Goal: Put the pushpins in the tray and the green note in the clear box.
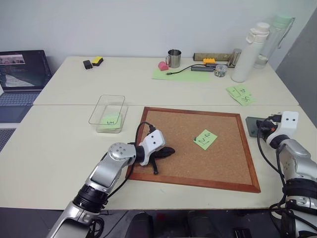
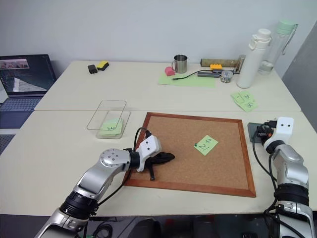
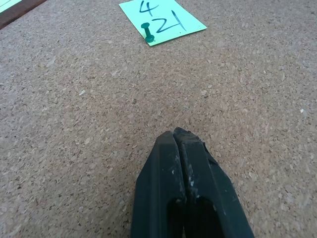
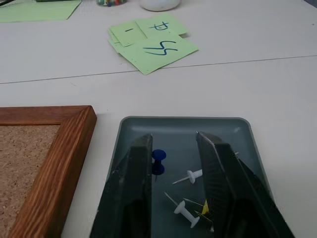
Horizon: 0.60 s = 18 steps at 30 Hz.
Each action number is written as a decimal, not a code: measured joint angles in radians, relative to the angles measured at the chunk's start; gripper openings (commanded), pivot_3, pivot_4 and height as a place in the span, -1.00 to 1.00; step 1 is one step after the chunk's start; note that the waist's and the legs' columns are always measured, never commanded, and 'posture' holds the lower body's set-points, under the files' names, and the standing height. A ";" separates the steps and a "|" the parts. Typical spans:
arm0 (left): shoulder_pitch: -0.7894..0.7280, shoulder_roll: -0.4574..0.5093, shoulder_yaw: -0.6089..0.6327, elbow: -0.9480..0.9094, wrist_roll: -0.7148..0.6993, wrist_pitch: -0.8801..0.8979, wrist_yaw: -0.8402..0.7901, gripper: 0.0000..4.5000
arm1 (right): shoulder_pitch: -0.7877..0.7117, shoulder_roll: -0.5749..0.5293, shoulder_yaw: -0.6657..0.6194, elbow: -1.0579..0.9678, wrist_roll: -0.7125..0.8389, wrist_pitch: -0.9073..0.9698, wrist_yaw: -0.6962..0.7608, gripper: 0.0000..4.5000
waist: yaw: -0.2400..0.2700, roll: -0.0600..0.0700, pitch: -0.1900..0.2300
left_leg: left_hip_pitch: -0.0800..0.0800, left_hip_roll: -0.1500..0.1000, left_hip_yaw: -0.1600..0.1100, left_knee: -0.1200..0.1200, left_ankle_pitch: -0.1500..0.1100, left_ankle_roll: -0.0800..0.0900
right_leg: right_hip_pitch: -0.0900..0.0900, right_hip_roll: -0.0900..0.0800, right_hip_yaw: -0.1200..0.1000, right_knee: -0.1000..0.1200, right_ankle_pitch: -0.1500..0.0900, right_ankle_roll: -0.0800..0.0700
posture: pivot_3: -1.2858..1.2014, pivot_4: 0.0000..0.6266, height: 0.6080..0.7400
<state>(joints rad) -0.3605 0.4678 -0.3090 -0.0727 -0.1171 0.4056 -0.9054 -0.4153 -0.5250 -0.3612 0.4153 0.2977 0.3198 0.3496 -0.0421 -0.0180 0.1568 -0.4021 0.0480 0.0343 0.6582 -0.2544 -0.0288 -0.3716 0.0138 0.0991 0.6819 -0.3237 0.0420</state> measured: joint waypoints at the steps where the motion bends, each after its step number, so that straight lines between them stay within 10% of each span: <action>1: 0.000 0.000 0.000 0.000 0.000 0.000 0.000 -1.00 | 0.001 -0.001 0.000 -0.001 0.000 -0.002 0.004 -0.40 | 0.000 0.000 0.000 | 0.000 0.000 0.000 0.000 0.000 0.000 | 0.000 0.000 0.000 0.000 0.000 0.000 | 0.03 -0.52 1.00; 18: -0.002 0.002 0.000 0.002 0.000 -0.001 -0.004 -1.00 | 0.214 0.019 0.159 -0.472 0.090 0.059 0.211 -0.40 | -0.001 0.000 0.000 | 0.000 0.001 -0.002 0.000 0.000 0.000 | 0.001 0.000 -0.001 0.000 0.000 0.000 | 0.03 -0.52 1.00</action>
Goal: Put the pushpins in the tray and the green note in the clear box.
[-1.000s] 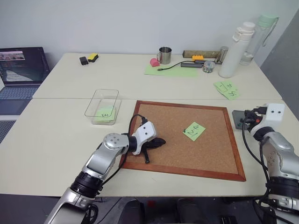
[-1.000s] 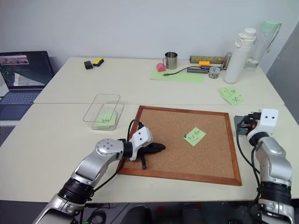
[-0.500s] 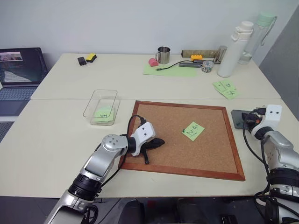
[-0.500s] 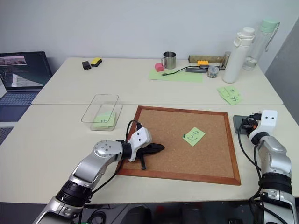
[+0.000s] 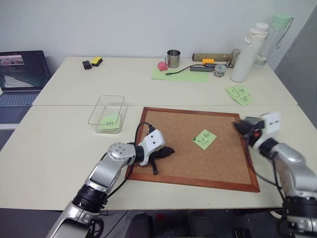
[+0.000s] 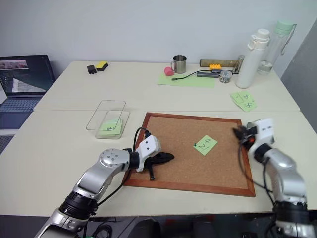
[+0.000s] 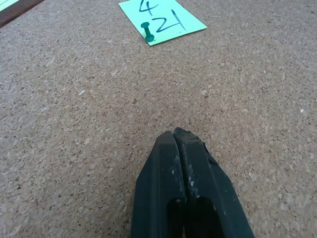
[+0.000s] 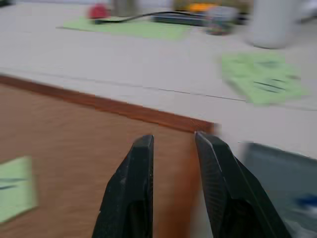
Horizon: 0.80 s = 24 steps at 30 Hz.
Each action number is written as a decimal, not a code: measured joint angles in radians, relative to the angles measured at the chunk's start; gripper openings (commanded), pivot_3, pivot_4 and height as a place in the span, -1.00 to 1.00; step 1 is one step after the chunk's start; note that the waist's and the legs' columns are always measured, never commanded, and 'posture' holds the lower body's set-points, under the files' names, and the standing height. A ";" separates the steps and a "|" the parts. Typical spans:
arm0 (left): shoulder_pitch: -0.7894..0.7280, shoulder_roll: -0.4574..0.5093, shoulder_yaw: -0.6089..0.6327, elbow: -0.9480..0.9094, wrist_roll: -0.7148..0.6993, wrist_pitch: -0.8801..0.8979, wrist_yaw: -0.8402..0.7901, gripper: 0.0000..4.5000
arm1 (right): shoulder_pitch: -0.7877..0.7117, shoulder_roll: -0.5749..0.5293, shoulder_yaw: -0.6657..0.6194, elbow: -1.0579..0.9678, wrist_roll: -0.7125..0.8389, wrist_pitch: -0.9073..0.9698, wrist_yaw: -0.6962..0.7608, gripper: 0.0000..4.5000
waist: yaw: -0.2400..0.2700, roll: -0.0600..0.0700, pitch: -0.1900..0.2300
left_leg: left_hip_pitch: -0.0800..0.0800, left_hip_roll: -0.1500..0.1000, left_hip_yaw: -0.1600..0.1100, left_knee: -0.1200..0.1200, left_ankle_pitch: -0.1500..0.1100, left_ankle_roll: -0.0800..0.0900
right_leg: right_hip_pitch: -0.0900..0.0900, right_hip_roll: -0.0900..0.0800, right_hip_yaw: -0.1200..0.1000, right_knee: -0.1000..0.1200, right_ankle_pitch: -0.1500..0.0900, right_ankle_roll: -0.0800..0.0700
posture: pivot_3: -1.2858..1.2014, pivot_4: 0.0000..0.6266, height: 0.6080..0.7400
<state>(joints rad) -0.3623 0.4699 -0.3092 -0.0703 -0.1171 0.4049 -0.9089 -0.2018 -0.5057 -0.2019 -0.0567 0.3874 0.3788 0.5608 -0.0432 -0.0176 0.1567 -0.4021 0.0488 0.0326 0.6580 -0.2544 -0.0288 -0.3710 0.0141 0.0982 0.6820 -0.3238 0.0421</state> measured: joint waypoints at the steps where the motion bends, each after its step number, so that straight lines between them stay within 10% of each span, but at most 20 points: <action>1: -0.001 0.000 -0.001 0.000 0.000 0.000 0.001 -1.00 | 0.024 0.023 0.058 -0.065 0.016 0.019 0.021 -0.40 | 0.000 0.000 0.000 | 0.000 0.000 0.000 0.000 0.000 0.000 | 0.000 0.000 0.000 0.000 0.000 0.000 | 0.03 -0.52 1.00; 9: 0.003 0.006 0.001 -0.005 0.000 -0.002 0.000 -1.00 | 0.049 0.098 0.322 -0.169 -0.098 0.060 -0.014 -0.40 | 0.003 -0.001 0.000 | -0.001 -0.001 -0.001 0.001 0.000 0.000 | -0.001 0.000 -0.001 0.000 0.000 0.000 | 0.03 -0.52 1.00; 24: 0.004 0.007 0.001 -0.008 0.000 0.003 0.004 -1.00 | -0.060 0.161 0.341 -0.013 -0.174 0.047 -0.039 -0.40 | 0.002 -0.002 0.000 | -0.001 -0.001 0.000 0.002 0.000 0.000 | 0.000 0.000 -0.001 0.000 0.000 0.000 | 0.03 -0.52 1.00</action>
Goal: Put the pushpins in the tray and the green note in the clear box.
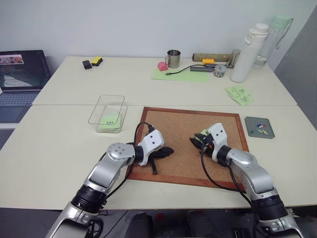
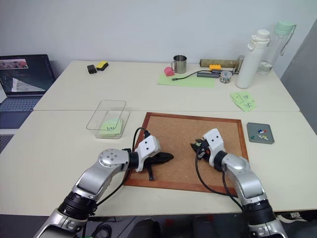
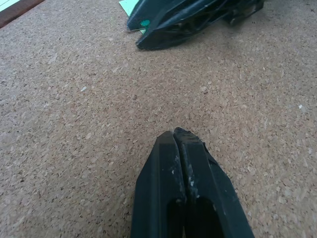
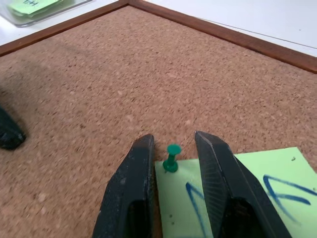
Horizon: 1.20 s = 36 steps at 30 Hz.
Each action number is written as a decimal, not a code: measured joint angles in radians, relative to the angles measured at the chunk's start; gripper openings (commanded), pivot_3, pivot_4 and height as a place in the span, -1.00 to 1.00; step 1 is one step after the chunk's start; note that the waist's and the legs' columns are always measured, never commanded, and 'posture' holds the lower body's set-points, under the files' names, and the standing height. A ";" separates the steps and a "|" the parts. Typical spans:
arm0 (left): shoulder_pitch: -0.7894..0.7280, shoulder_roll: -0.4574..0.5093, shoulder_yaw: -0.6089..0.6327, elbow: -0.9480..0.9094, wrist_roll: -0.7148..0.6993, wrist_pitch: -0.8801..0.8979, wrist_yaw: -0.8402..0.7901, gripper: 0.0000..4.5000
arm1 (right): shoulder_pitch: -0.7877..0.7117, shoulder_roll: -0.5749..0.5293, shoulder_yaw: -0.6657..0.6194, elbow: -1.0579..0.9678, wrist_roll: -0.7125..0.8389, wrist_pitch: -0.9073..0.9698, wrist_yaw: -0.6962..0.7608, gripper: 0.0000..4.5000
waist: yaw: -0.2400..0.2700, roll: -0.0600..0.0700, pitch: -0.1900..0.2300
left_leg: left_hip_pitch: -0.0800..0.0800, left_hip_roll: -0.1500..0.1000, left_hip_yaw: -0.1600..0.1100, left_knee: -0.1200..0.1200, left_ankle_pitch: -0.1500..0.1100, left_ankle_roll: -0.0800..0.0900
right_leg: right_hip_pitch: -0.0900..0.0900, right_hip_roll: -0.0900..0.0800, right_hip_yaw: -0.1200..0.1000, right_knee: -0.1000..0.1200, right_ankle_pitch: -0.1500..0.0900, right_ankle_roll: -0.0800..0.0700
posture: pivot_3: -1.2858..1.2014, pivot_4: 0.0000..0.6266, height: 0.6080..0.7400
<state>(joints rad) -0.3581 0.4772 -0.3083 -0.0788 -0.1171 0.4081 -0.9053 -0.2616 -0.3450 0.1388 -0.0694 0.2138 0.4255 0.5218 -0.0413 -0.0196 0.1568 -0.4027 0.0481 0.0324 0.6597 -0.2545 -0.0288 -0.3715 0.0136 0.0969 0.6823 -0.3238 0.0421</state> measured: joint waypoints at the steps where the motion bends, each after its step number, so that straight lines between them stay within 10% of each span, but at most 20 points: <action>1: 0.001 0.000 0.000 -0.001 0.000 0.000 0.001 -1.00 | -0.003 0.001 -0.001 0.003 0.001 0.000 0.000 -0.48 | 0.000 0.000 0.000 | 0.000 0.000 0.000 0.000 0.000 0.000 | 0.000 0.000 0.000 0.000 0.000 0.000 | 0.03 -0.52 1.00; 7: 0.003 0.000 0.000 -0.005 0.000 0.003 0.004 -1.00 | -0.003 0.009 -0.010 0.011 0.012 0.001 0.018 -0.98 | 0.000 0.000 0.000 | 0.000 0.000 0.000 0.000 0.000 0.000 | 0.000 0.000 0.000 0.000 0.000 0.000 | 0.03 -0.52 1.00; 25: 0.003 -0.017 0.010 -0.006 -0.031 0.030 0.004 -1.00 | -0.003 -0.087 -0.039 -0.240 0.046 0.039 0.067 -0.98 | 0.008 0.000 0.000 | -0.005 0.000 -0.003 0.001 0.000 0.000 | -0.003 0.000 -0.002 -0.001 0.000 0.000 | 0.03 -0.52 1.00; 36: -0.176 -0.178 0.341 0.013 -0.471 0.481 0.073 -0.11 | 0.011 -0.379 0.081 -0.255 -0.148 -0.221 0.290 -1.00 | 0.012 -0.002 0.002 | -0.013 -0.001 -0.005 0.004 0.000 0.000 | -0.008 -0.001 -0.005 -0.001 0.000 0.000 | 0.03 -0.52 1.00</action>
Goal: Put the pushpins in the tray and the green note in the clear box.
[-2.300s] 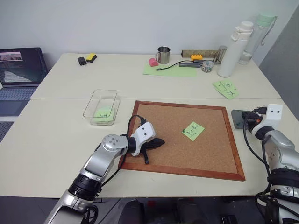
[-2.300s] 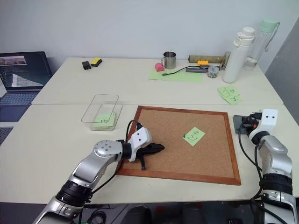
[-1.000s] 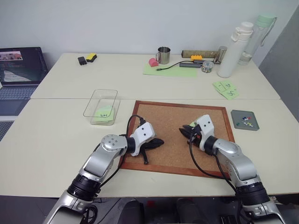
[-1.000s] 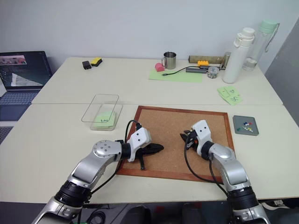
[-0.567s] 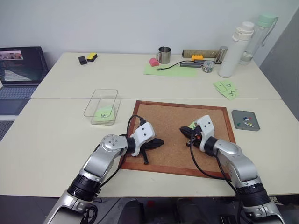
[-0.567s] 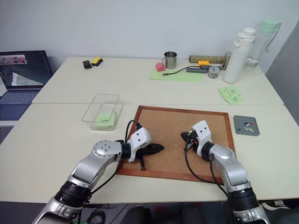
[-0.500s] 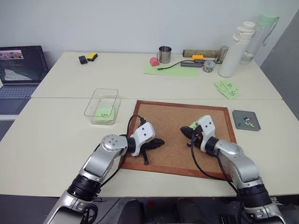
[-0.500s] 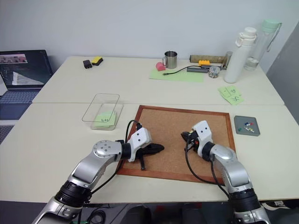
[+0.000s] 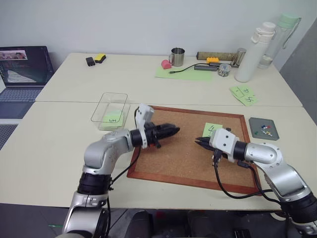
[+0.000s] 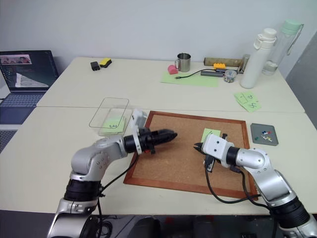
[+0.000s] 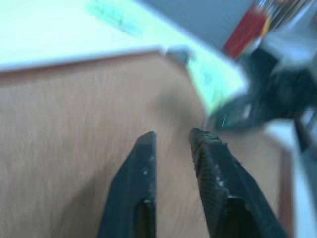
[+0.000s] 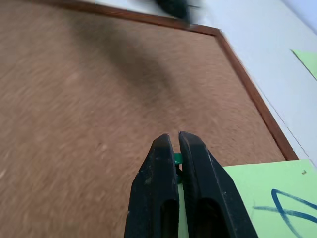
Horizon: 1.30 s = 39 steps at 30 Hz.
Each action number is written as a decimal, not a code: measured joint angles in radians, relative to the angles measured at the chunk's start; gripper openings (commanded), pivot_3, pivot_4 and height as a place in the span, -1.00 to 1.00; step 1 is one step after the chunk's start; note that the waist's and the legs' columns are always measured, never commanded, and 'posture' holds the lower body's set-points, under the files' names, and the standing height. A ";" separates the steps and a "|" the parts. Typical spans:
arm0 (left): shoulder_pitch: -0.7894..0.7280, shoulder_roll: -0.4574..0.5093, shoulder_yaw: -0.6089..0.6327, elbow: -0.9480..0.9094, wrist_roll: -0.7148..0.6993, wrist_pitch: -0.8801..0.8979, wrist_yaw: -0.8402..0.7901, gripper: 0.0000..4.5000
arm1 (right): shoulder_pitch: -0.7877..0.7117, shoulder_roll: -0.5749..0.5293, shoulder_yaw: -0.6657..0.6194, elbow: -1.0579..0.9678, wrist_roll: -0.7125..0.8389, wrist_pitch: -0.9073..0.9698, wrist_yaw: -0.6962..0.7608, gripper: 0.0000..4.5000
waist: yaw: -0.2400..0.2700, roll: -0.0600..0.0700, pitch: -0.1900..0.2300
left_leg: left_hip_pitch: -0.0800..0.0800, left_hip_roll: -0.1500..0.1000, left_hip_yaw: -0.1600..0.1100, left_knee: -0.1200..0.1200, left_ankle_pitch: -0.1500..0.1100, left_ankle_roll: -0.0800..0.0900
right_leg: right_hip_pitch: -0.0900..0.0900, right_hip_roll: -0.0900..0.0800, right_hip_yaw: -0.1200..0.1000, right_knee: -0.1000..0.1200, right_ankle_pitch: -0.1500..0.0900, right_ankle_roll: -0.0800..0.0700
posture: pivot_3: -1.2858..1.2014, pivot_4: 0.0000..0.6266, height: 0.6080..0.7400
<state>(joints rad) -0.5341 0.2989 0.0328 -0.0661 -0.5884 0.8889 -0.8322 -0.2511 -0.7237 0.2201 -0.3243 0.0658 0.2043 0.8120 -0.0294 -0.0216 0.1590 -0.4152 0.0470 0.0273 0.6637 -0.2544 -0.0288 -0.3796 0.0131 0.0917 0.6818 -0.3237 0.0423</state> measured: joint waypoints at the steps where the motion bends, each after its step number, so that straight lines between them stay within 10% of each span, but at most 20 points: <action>1: -0.014 -0.007 0.016 0.001 -0.025 0.024 0.009 -0.03 | -0.005 -0.009 0.000 0.004 -0.007 -0.022 0.015 -1.00 | -0.001 0.000 0.000 | 0.000 0.000 0.000 0.000 0.000 0.000 | 0.000 0.000 0.000 0.000 0.000 0.000 | 0.03 -0.52 1.00; 22: -0.108 -0.074 -0.014 0.044 -0.158 0.181 0.044 0.20 | -0.223 0.058 0.128 -0.007 -0.053 -0.154 0.190 -1.00 | 0.001 0.000 0.000 | 0.000 0.000 -0.001 0.001 0.002 -0.003 | 0.000 -0.001 -0.001 0.001 0.000 0.000 | 0.03 -0.52 1.00; 39: -0.079 -0.054 -0.025 0.036 -0.182 0.146 0.015 -1.00 | -0.250 0.065 0.133 -0.015 -0.051 -0.154 0.211 -1.00 | 0.001 0.000 0.000 | 0.000 0.000 -0.002 0.001 0.002 -0.003 | 0.000 -0.001 -0.001 0.001 0.000 0.000 | 0.03 -0.52 1.00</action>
<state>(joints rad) -0.6130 0.2450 0.0076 -0.0304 -0.7701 1.0345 -0.8171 -0.5014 -0.6589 0.3536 -0.3390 0.0152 0.0503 1.0235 -0.0286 -0.0216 0.1591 -0.4149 0.0472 0.0257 0.6648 -0.2527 -0.0316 -0.3792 0.0120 0.0909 0.6831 -0.3235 0.0419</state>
